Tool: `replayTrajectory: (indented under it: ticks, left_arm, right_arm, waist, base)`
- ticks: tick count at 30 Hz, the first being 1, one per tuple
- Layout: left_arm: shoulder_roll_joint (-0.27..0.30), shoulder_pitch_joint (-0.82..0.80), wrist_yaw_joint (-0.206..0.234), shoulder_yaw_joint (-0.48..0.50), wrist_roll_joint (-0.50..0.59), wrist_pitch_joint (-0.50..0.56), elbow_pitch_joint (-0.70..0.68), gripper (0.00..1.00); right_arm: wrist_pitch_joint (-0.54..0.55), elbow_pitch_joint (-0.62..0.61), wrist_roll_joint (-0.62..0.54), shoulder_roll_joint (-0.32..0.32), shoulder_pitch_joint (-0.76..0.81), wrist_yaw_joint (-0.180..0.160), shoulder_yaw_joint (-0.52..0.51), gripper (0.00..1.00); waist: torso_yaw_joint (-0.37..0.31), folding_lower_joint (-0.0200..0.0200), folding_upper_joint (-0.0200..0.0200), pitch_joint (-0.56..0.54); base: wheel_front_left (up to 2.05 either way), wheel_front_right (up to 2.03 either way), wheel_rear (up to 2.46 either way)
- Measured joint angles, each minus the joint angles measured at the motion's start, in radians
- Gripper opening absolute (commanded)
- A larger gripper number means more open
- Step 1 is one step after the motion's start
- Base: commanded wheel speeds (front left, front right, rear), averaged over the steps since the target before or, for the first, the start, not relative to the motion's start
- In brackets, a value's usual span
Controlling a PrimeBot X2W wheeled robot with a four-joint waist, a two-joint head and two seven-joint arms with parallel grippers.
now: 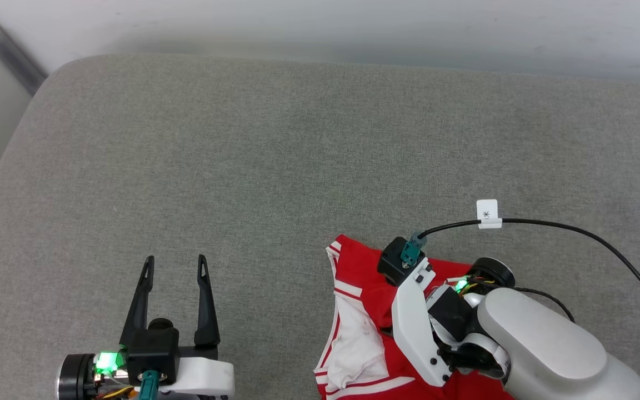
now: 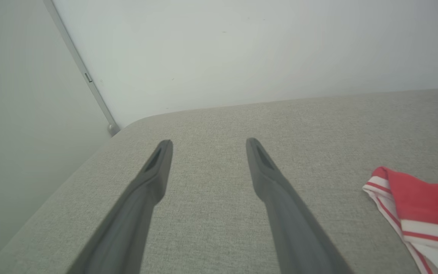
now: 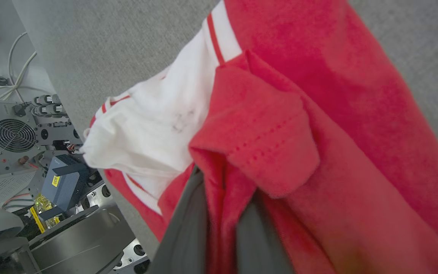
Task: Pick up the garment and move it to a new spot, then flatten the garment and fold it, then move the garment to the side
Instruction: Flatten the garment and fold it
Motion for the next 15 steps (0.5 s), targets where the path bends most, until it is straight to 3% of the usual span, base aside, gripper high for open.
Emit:
replayTrajectory:
  ticks: [1, 2, 3, 4, 10, 15]
  left_arm:
    - [0.000, 0.000, 0.000, 0.002, 0.000, 0.000, 0.001, 1.00]
    - [0.000, 0.001, 0.002, 0.003, 0.000, 0.000, 0.001, 1.00]
    - [0.000, 0.002, 0.004, 0.007, 0.000, 0.000, 0.001, 1.00]
    - [0.000, 0.005, 0.004, 0.012, 0.000, 0.000, 0.000, 1.00]
    - [0.008, 0.026, 0.003, 0.025, -0.001, 0.000, -0.006, 1.00]
    - [0.014, 0.029, -0.002, 0.032, -0.001, 0.000, -0.005, 1.00]
  right_arm:
    - [-0.015, 0.007, 0.002, -0.002, -0.005, 0.000, 0.011, 0.00]
    - [-0.033, 0.011, 0.013, -0.002, -0.008, 0.000, 0.013, 0.22]
    - [-0.061, 0.011, 0.022, -0.004, -0.011, 0.000, 0.010, 0.64]
    - [-0.090, 0.009, 0.025, -0.007, -0.015, 0.000, 0.007, 1.00]
    - [-0.294, -0.056, 0.012, -0.054, -0.055, 0.000, -0.046, 1.00]
    - [-0.541, -0.048, -0.087, -0.080, -0.055, 0.000, -0.201, 1.00]
  waist:
    - [0.000, 0.0000, 0.0000, 0.000]
    - [-0.001, 0.0000, 0.0000, -0.002]
    - [-0.004, 0.0000, 0.0001, -0.003]
    - [-0.009, 0.0000, 0.0001, -0.005]
    - [-0.043, 0.0000, 0.0001, -0.029]
    - [-0.079, 0.0000, 0.0000, -0.050]
  base:
    - [0.00, 0.00, 0.00]
    - [0.00, 0.00, 0.00]
    - [0.00, 0.00, 0.00]
    - [0.00, 0.00, 0.00]
    - [0.00, 0.00, 0.00]
    - [0.00, 0.00, 0.00]
